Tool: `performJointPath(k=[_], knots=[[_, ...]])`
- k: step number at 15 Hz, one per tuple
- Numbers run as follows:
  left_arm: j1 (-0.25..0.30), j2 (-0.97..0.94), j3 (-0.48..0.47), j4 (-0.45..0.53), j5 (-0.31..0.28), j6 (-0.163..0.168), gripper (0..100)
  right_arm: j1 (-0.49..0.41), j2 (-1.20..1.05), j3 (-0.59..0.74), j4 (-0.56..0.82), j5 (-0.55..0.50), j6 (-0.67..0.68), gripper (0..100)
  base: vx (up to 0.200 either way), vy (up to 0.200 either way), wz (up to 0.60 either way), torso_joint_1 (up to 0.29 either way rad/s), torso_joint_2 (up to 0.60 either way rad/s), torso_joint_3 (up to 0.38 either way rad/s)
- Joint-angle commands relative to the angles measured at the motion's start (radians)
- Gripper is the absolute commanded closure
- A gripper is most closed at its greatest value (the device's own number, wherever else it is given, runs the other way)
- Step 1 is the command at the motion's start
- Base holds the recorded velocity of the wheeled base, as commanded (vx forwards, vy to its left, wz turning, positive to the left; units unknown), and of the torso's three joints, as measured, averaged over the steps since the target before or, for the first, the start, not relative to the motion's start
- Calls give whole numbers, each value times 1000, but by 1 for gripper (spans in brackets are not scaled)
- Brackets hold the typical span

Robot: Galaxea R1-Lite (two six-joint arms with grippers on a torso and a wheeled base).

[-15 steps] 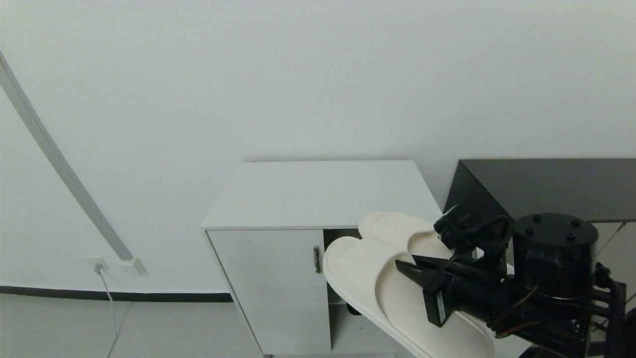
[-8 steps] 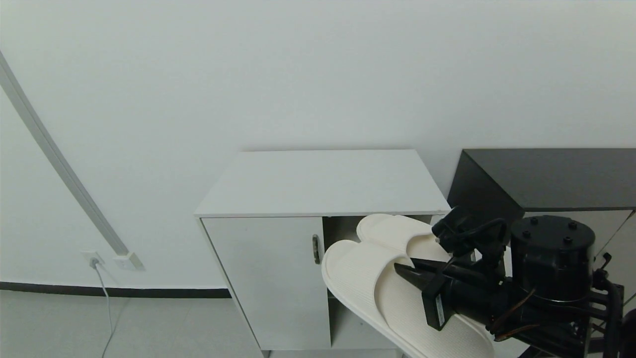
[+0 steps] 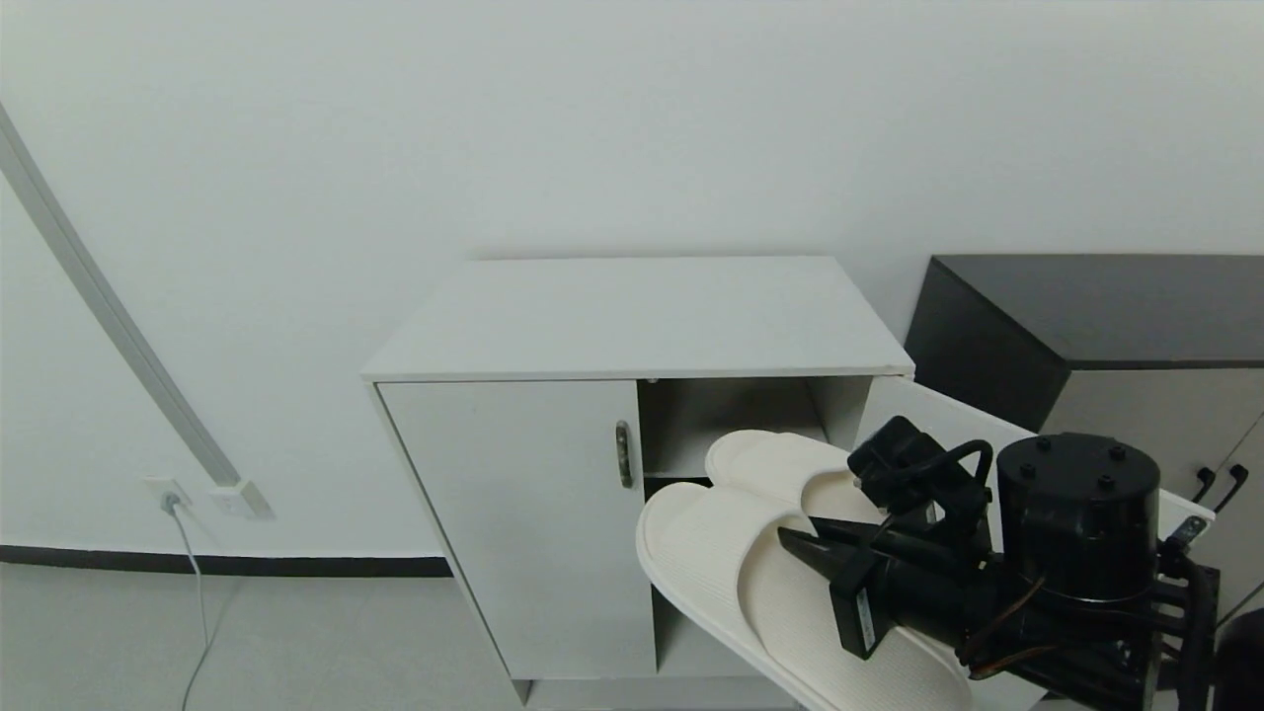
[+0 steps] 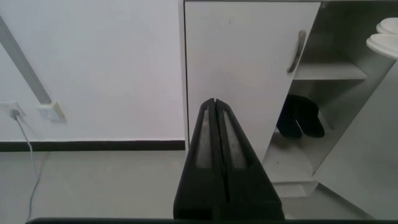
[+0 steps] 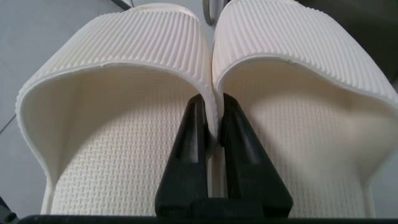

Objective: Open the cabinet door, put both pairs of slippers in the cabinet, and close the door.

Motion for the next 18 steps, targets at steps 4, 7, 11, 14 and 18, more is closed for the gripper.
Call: performJointPath(k=[4, 7, 11, 14, 18], knots=[[0, 0, 0, 0, 0, 0, 100, 4, 2, 15, -36, 0, -1, 100, 0, 0, 0, -206, 529, 321], [0, 0, 0, 0, 0, 2, 100, 5, 4, 23, -36, 0, -1, 100, 0, 0, 0, -180, 502, 323], [0, 1, 0, 0, 0, 0, 100, 7, 5, 27, -37, 0, -1, 100, 0, 0, 0, -154, 481, 325], [0, 0, 0, 0, 0, 2, 100, 7, 5, 29, -37, 0, -1, 100, 0, 0, 0, -129, 470, 343], [0, 0, 0, 0, 1, 0, 100, 13, 7, 35, -37, 1, -1, 100, 0, 0, 0, -94, 452, 353]])
